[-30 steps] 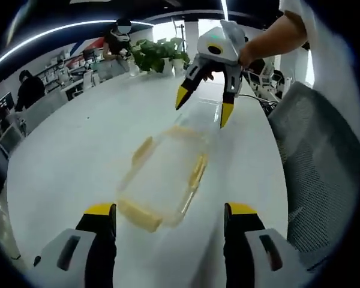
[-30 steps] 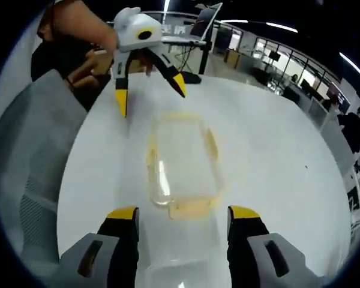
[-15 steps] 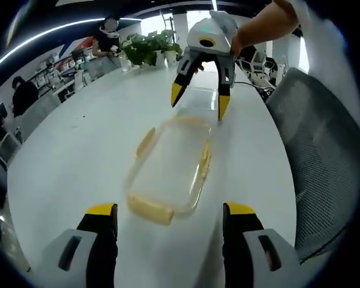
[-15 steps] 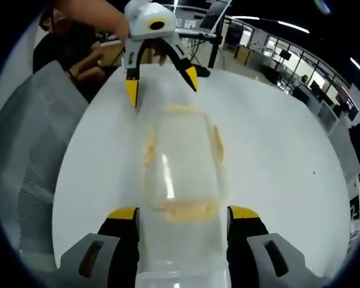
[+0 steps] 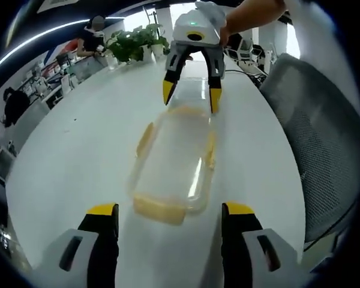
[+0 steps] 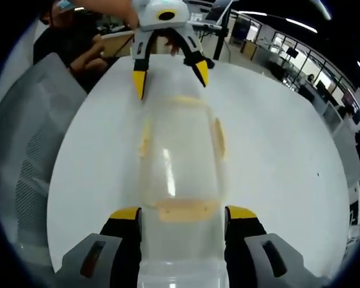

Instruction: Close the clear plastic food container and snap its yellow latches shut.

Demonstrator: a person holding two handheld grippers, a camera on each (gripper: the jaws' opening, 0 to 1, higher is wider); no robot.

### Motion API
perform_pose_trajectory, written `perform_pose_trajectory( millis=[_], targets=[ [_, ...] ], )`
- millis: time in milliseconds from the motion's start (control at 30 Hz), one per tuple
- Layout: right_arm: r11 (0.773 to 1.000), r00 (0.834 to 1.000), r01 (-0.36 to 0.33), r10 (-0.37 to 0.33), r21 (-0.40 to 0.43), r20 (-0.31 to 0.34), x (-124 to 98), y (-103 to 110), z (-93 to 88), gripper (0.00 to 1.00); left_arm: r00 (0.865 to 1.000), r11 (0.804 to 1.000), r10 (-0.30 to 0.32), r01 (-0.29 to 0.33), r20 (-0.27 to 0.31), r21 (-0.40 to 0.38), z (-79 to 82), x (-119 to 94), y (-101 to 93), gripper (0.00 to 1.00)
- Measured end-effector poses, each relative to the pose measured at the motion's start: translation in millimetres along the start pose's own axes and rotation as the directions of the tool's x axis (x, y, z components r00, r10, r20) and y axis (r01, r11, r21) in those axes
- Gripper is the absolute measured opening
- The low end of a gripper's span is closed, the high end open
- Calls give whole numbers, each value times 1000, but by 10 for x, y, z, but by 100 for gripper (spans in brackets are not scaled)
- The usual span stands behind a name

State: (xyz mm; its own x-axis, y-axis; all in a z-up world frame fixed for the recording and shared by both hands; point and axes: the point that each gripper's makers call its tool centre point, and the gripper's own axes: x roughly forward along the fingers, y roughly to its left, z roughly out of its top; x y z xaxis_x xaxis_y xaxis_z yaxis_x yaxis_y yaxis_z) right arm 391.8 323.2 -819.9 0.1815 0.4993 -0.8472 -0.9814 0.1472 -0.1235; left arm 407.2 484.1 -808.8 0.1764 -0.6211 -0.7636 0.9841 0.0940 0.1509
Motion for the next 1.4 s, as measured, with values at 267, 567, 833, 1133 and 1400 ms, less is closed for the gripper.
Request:
perform_pose_trajectory(
  millis=[267, 567, 833, 1133, 1400],
  targets=[
    [1000, 999, -22, 22, -12, -23, 57, -19, -32, 54, 998, 996, -20, 25, -51, 86, -41, 14, 80, 67],
    [999, 998, -48, 48, -4, -46, 107, -16, -49, 52, 993, 987, -50, 65, -106, 147, -62, 80, 180, 59],
    [998, 997, -60, 61, 30, -52, 129, -27, -78, 46, 985, 978, -117, 137, -131, 157, -108, 138, 120, 53],
    [997, 995, -77, 78, 28, -61, 137, -19, -72, 43, 980, 972, -152, 172, -129, 159, -114, 177, 88, 47],
    [994, 992, -101, 103, 36, -66, 146, 6, -71, 40, 974, 968, -184, 203, -133, 150, -106, 196, 82, 41]
  ],
)
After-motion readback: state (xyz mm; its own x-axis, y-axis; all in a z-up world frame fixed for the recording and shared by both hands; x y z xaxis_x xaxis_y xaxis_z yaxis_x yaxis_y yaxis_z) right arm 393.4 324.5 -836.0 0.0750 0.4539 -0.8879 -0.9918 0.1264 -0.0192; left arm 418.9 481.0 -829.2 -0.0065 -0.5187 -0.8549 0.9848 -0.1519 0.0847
